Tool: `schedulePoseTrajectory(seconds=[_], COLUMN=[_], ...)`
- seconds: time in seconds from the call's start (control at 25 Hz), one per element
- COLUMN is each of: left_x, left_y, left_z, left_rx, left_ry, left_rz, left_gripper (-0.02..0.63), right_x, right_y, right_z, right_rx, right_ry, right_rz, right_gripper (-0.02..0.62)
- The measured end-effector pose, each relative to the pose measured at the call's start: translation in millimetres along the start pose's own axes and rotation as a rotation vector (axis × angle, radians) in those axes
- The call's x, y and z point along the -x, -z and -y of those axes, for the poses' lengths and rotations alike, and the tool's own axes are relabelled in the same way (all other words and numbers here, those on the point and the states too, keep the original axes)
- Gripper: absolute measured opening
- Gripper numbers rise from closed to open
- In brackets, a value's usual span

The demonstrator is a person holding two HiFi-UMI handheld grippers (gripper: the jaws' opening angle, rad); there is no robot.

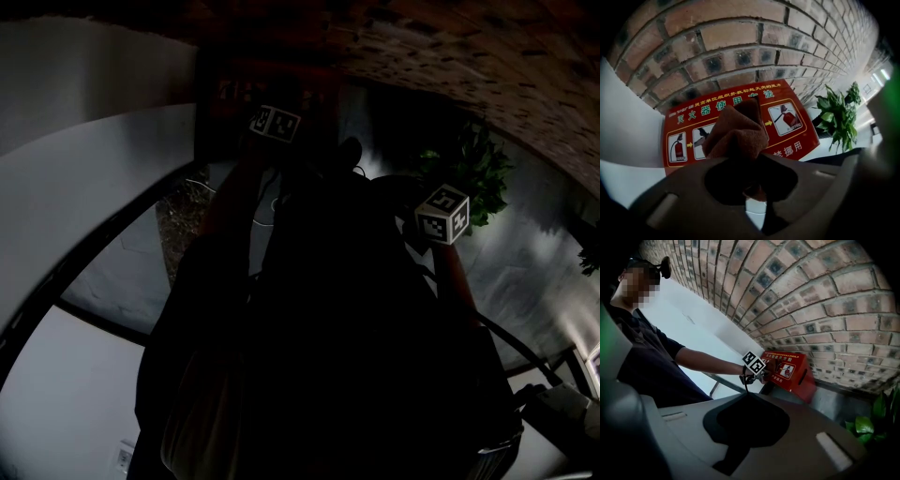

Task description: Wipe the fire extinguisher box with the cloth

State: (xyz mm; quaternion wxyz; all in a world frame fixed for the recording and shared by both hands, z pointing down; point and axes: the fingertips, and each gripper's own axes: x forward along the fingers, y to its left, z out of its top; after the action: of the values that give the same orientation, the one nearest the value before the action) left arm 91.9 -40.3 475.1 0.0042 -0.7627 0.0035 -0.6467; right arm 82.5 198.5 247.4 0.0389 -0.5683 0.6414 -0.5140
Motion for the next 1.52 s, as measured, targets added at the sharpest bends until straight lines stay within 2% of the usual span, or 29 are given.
schedulePoseTrajectory(seconds=[0.12,0.24,0.32,0.52,0.64,0.76,0.96,1.2,1.36,1.52], left_x=[-1,-9,-14,-12,-13,-15,-9,6,13,17], left_y=[-9,-17,-17,-31,-34,-35,-40,-37,-45,-53], left_z=[9,23,30,65,80,95,98,108,123,137], left_rx=[0.003,0.066,0.080,0.091,0.079,0.083,0.058,-0.004,-0.020,-0.017], left_ry=[-0.017,-0.012,-0.019,0.033,0.025,0.055,0.026,0.033,0.096,0.175], left_rz=[0.016,0.035,0.025,0.040,0.040,0.028,0.016,-0.001,0.049,0.113], left_gripper=[0.049,0.049,0.048,0.049,0.049,0.049,0.049,0.049,0.049,0.049], right_x=[7,17,23,38,44,50,56,56,56,51], right_y=[-13,-11,-8,-4,5,7,20,-2,5,-5], right_z=[-2,5,9,20,25,28,35,23,28,24], right_rx=[0.006,0.011,0.014,0.017,0.004,0.006,-0.028,0.015,0.003,0.026], right_ry=[-0.019,-0.027,-0.038,-0.048,-0.059,-0.059,-0.059,-0.082,-0.079,-0.094], right_rz=[0.041,0.044,0.038,0.035,0.028,0.033,0.021,0.058,0.042,0.062], right_gripper=[-0.002,-0.002,-0.002,-0.002,-0.002,-0.002,-0.002,-0.002,-0.002,-0.002])
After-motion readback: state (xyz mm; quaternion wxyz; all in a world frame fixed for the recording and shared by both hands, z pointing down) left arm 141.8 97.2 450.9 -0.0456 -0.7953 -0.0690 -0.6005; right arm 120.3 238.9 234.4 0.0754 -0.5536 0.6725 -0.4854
